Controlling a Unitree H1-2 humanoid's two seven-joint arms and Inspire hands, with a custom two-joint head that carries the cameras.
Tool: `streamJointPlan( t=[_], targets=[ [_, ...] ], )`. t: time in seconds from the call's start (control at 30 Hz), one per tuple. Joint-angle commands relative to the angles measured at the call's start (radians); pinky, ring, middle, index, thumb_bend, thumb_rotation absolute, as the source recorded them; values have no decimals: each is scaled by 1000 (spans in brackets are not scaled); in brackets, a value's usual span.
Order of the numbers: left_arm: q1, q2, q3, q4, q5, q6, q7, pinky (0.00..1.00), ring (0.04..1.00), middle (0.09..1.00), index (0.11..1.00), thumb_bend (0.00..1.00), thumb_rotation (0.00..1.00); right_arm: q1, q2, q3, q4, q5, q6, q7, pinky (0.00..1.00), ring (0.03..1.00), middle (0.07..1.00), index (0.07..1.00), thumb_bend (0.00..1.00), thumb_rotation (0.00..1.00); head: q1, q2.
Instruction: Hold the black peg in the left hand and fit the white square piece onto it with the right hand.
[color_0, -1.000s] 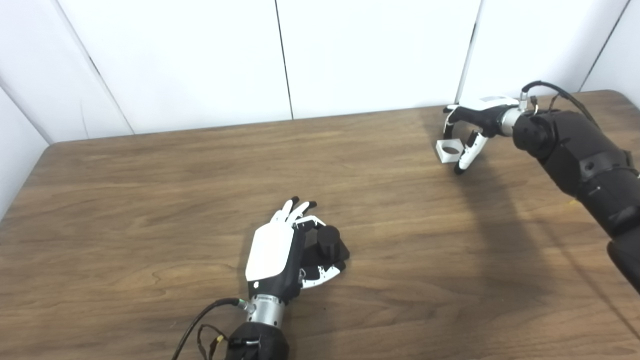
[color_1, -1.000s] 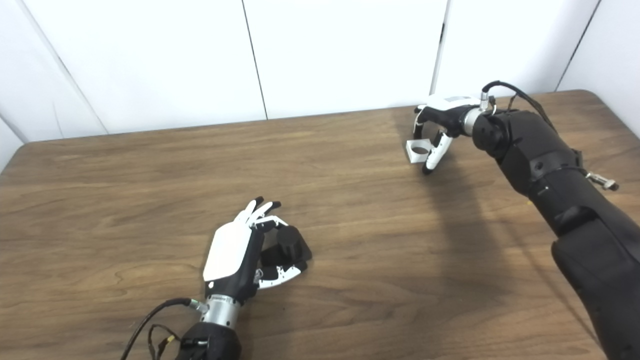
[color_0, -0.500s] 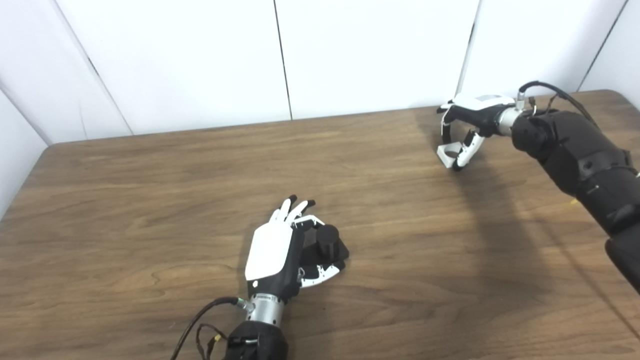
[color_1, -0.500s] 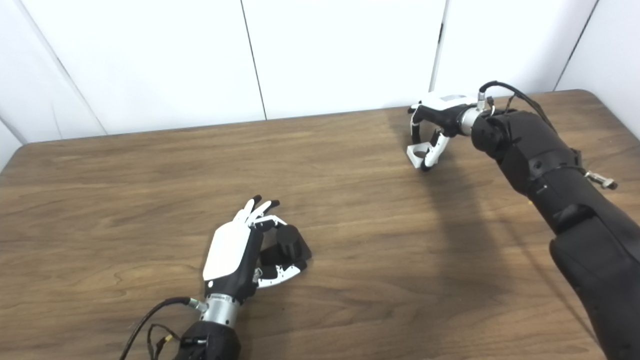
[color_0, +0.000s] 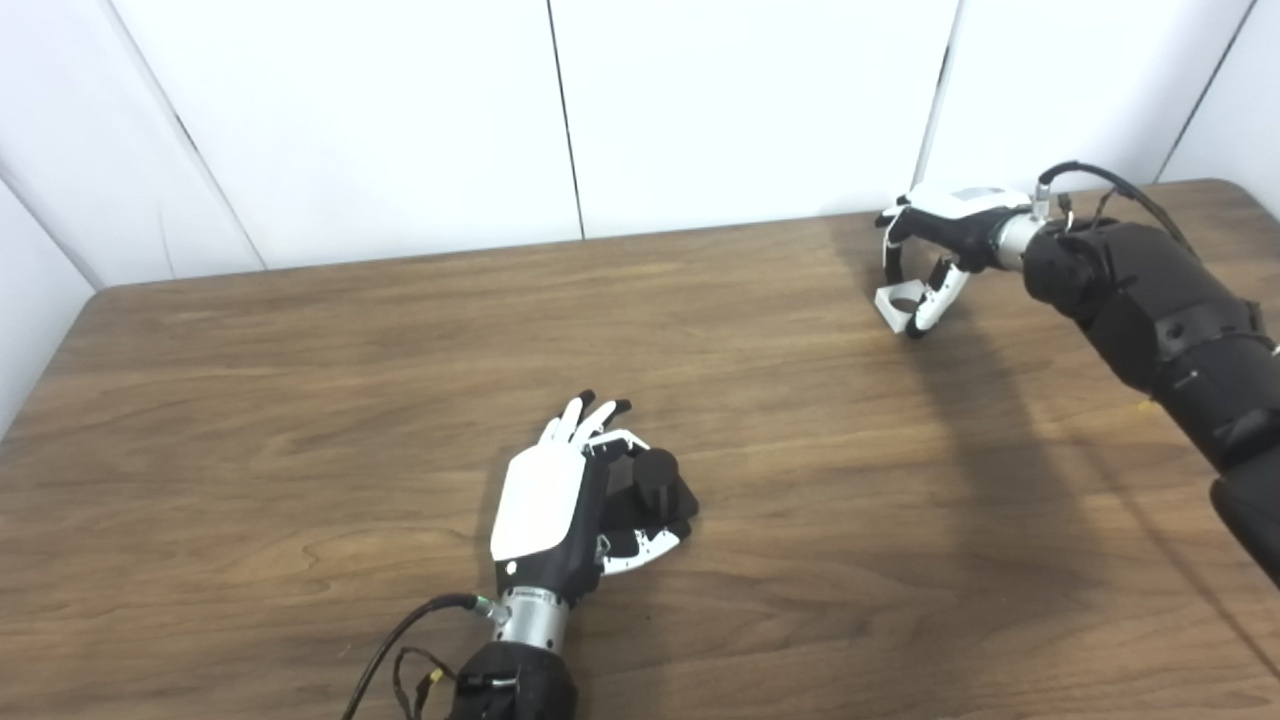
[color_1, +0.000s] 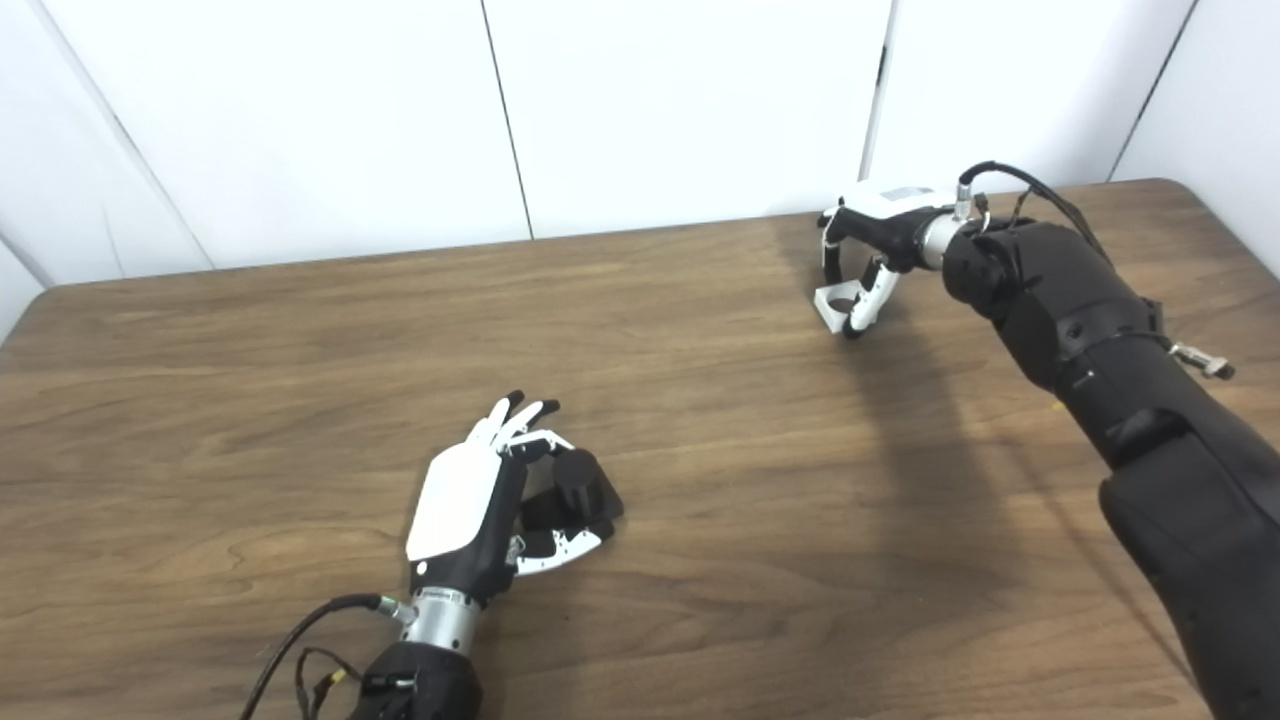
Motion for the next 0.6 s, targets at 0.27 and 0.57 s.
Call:
streamJointPlan(
  t=[0.27,0.57],
  targets=[
    [8,9,-3,30,22,26,-21,958,987,896,492,523,71,-27,-32,-30,-92,8,29,5,1000,1000,933,491,523,140,1,3],
    [15,12,-9,27,39,35,-24,951,980,893,492,523,72,15,-51,-76,-320,20,110,102,1000,1000,946,492,523,143,6,1]
  ],
)
